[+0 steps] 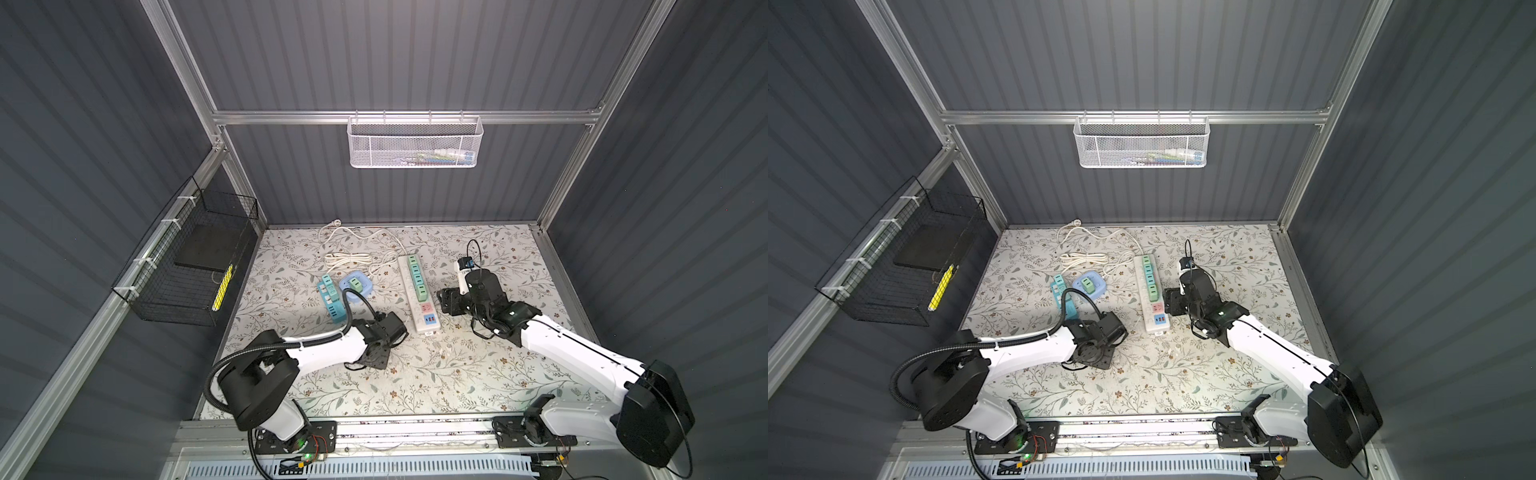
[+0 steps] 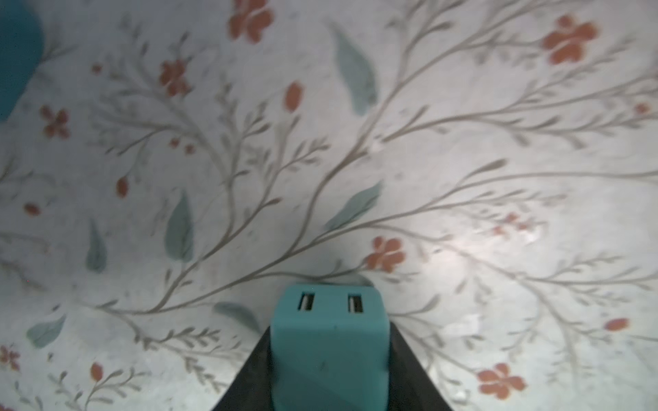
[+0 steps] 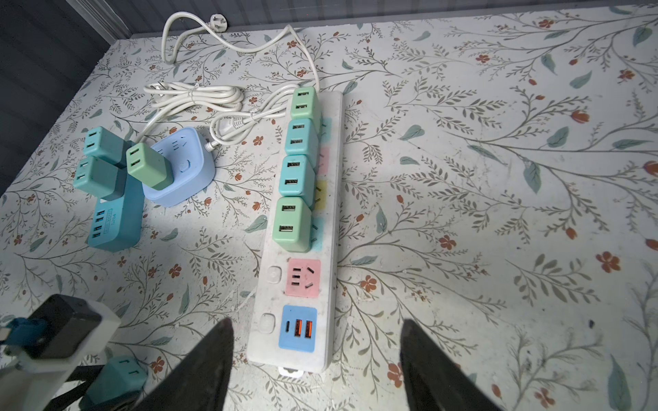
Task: Insert the plug
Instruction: 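Carry the teal adapter with left gripper toward right gripper while right gripper reaches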
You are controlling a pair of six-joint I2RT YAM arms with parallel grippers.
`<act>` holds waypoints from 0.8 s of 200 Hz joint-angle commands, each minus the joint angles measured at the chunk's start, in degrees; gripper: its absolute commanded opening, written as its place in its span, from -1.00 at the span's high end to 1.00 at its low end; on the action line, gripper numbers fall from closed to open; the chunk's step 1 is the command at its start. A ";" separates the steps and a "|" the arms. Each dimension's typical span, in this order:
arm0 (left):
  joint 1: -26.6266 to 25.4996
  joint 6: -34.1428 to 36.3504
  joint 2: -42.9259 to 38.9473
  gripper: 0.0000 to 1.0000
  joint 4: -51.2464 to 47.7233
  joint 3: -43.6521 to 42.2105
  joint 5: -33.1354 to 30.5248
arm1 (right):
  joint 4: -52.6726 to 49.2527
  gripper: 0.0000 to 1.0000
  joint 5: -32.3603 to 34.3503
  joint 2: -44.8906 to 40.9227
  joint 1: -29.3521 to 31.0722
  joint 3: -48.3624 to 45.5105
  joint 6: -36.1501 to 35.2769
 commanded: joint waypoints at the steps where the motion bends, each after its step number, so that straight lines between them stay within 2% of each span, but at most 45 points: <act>1: -2.16 6.53 5.62 0.15 2.74 5.72 2.65 | -1.20 -0.48 1.46 -1.10 -0.34 -0.93 -0.27; 23: -3.01 9.62 10.63 0.13 2.81 9.02 5.56 | -2.15 -0.48 1.75 -1.89 -0.46 -0.92 -0.51; 42: -3.02 10.54 11.24 0.05 3.43 8.42 7.45 | -3.00 -0.49 2.02 -3.12 -0.51 -1.51 -0.70; 71: -3.07 11.49 10.82 -0.36 1.31 8.41 7.50 | -3.35 -0.49 2.00 -3.98 -0.75 -1.98 -0.49; 80: -3.03 11.64 10.65 -0.42 0.87 8.62 7.54 | -3.25 -0.49 1.89 -3.92 -0.73 -1.89 -0.35; 96: -3.05 11.63 10.08 -0.41 0.62 8.76 7.64 | -2.96 -0.50 1.56 -3.57 -0.69 -1.82 -0.17; 121: -3.01 11.98 10.05 -0.22 0.88 8.32 8.20 | -2.81 -0.49 1.00 -2.81 -0.71 -1.24 -0.16; 160: -3.02 10.07 9.55 -0.13 -1.09 7.04 6.37 | -2.98 -0.49 0.58 -2.83 -0.72 -1.06 -0.16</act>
